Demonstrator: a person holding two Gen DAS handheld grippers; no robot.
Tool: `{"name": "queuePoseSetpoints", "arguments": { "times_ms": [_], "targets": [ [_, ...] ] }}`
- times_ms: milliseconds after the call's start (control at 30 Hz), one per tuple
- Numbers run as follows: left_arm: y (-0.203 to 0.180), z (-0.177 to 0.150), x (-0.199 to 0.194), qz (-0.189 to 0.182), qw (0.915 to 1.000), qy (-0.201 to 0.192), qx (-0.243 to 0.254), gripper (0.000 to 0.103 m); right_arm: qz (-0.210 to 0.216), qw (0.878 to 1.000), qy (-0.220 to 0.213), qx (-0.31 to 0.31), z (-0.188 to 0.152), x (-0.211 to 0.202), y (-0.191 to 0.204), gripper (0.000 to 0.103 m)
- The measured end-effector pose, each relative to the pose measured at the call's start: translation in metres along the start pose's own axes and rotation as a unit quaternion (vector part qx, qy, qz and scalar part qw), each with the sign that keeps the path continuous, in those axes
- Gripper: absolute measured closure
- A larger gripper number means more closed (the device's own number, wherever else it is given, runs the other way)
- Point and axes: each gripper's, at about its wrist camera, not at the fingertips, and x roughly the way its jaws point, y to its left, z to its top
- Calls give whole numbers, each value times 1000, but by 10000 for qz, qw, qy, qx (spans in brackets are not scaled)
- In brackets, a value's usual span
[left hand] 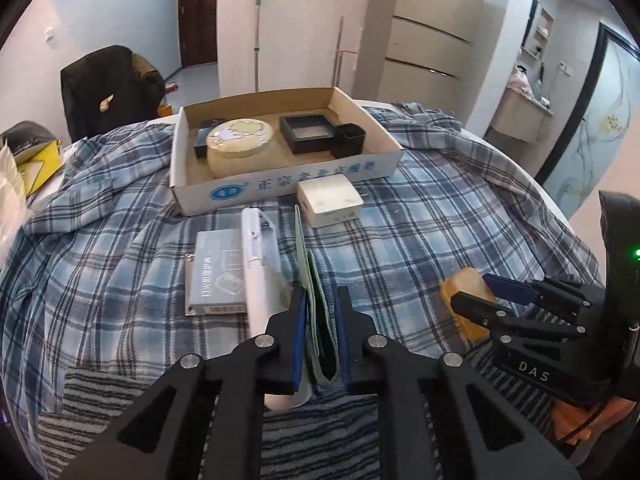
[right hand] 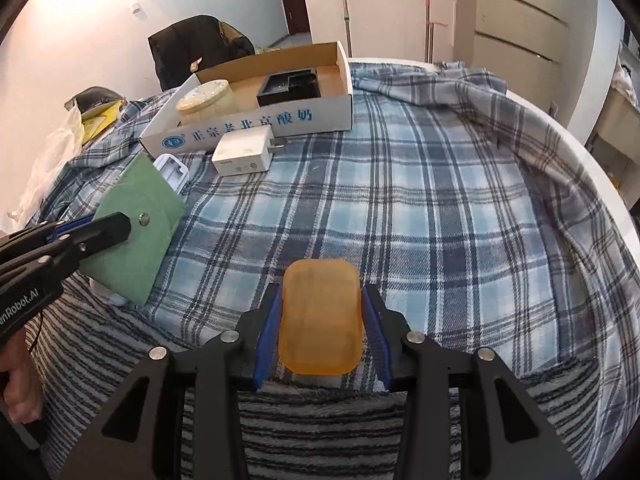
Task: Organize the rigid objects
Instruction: 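Lift and carry the orange box and green pouch over the cardboard box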
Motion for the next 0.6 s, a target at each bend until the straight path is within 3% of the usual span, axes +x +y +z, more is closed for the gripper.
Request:
{"name": "queuePoseSetpoints", "arguments": {
  "times_ms": [100, 300, 433, 600],
  "targets": [
    [-5, -1, 4, 66, 9999, 48, 121, 88, 11, 10000, 13, -49, -1, 0, 2, 64],
    [-4, -6, 32, 156, 9981, 567, 156, 88, 30, 10000, 10, -19, -1, 1, 1, 64],
    [-8, -7, 24, 172, 9990, 327, 240, 92, 15, 10000, 0, -22, -1, 0, 1, 64],
    [-1, -4, -6, 130, 9995, -255, 131, 92, 54, 9999, 4, 112, 1, 0, -4, 63]
  ]
}}
